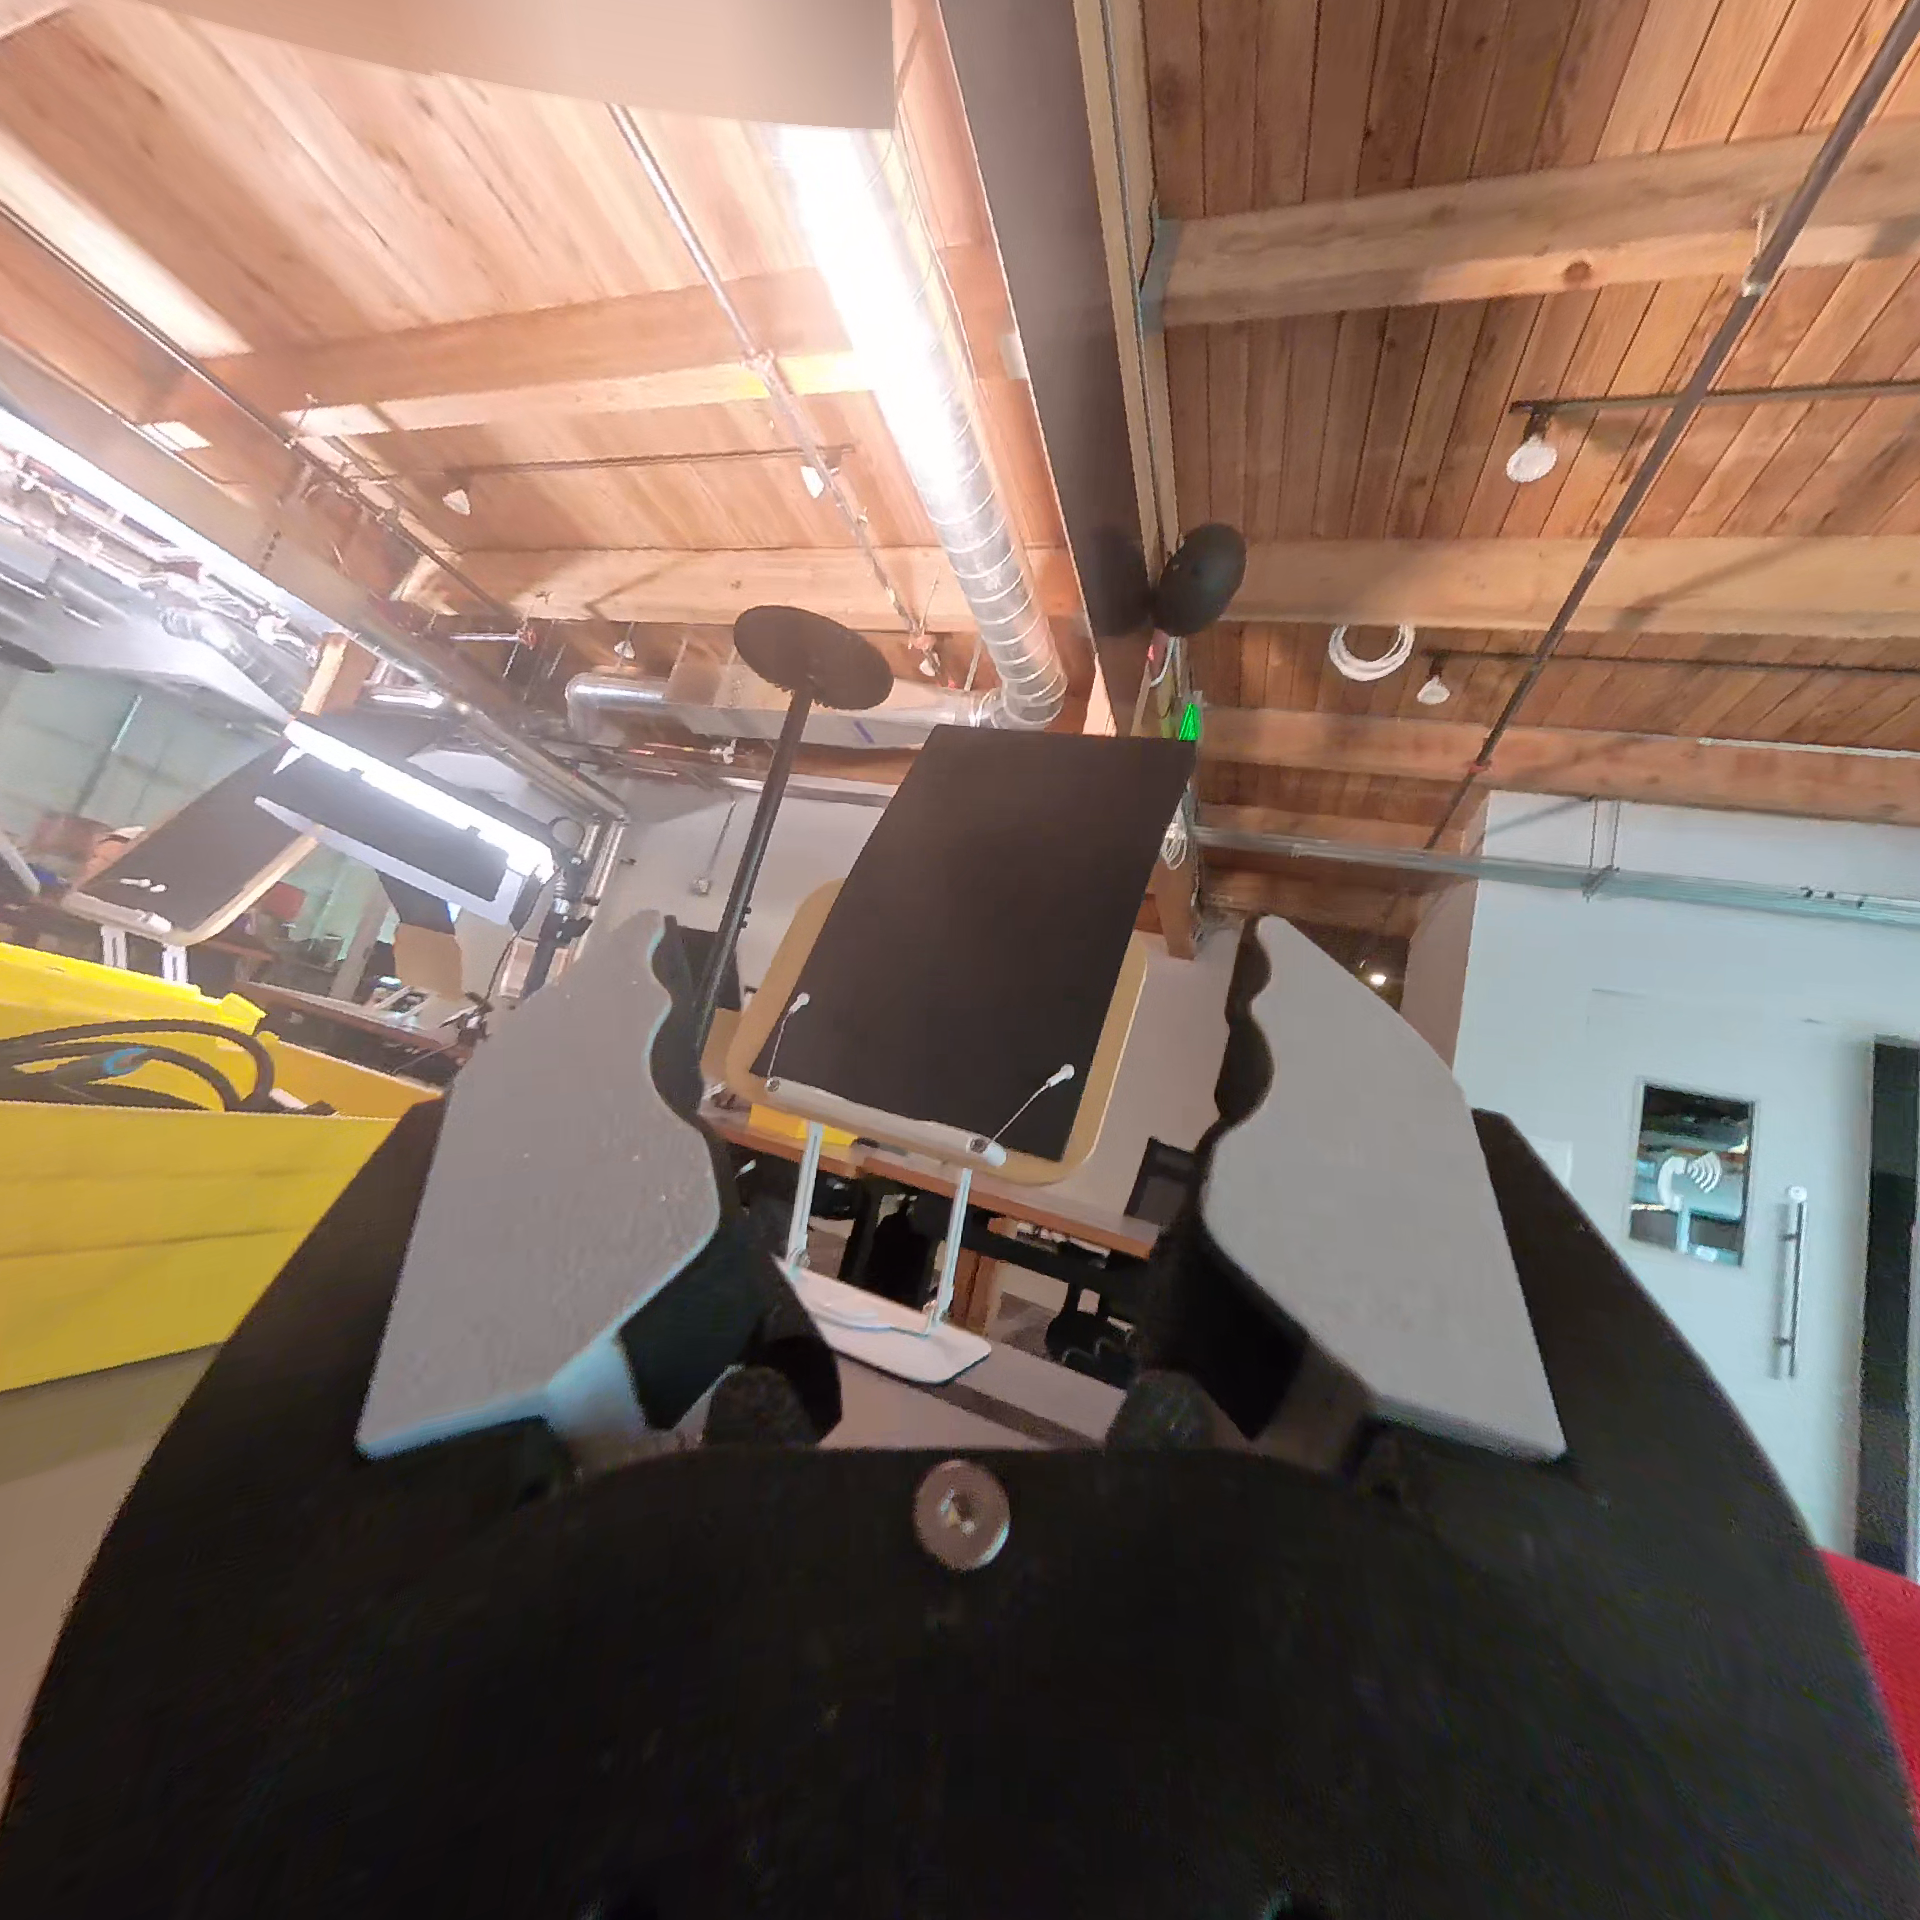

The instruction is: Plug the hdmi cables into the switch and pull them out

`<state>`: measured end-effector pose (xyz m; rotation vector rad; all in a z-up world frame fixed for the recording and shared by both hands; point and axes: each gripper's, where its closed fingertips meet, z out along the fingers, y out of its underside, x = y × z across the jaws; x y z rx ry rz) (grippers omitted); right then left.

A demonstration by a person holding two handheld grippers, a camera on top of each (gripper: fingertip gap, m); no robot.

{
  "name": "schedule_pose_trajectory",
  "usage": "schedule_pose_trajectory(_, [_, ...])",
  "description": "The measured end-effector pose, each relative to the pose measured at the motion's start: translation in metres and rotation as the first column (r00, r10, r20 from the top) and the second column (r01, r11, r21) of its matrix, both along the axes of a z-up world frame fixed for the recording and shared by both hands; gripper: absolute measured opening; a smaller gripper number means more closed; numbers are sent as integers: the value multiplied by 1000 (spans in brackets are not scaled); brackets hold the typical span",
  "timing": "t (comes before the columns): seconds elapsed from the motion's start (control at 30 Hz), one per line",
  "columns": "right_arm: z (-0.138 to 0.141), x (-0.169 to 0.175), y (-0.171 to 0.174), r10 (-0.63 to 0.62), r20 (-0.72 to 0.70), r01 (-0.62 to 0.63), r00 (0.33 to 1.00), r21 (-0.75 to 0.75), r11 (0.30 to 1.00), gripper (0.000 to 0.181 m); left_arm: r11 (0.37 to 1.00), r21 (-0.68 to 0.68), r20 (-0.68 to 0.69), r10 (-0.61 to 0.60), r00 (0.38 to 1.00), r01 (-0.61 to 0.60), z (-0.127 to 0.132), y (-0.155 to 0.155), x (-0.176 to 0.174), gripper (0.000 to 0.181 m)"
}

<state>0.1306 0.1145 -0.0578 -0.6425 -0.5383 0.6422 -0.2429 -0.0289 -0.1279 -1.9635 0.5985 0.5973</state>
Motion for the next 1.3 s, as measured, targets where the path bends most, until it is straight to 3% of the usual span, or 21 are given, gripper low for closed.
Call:
schedule_pose_trajectory(0.1, [-3, -3, 1, 15, 14, -15, 1000, -12, 1000, 99, 993, -113, 4, -18, 1000, 18, -4, 4, 4, 42])
schedule_pose_trajectory(0.2, [-2, -3, -2, 11, 24, -12, 1000, 8, 1000, 97, 980, -188, -37, 55, 998, -61, -20, 16, -5, 36])
schedule_pose_trajectory(0.4, [-4, -5, -2, 7, 42, -8, 999, 17, 1000, 95, 971, -111, -230, 182, 956, -212, -39, 45, -23, 32])
schedule_pose_trajectory(0.6, [-4, -4, -4, 3, 48, -4, 999, 28, 1000, 93, 958, -96, -280, 233, 931, -269, -53, 55, -35, 28])
schedule_pose_trajectory(0.73, [-6, -6, -4, -2, 66, 0, 998, 31, 1000, 91, 951, -56, -330, 270, 905, -304, -47, 54, -41, 12])
schedule_pose_trajectory(0.87, [-6, -7, -4, -7, 67, 4, 998, 34, 999, 90, 959, 46, -273, 282, 920, -280, -25, 46, -35, 10])
schedule_pose_trajectory(1.03, [-7, -7, -3, -10, 72, 8, 997, 32, 999, 90, 935, 250, -129, 291, 948, -253, 31, 13, -23, 9])
schedule_pose_trajectory(1.17, [-8, -8, -2, -16, 77, 13, 997, 29, 1000, 89, 875, 441, 119, 162, 980, -198, 79, -16, -12, 8])
schedule_pose_trajectory(1.3, [-8, -9, -2, -16, 82, 13, 997, 29, 999, 88, 816, 547, 303, 14, 953, -186, 102, -35, -25, 6])
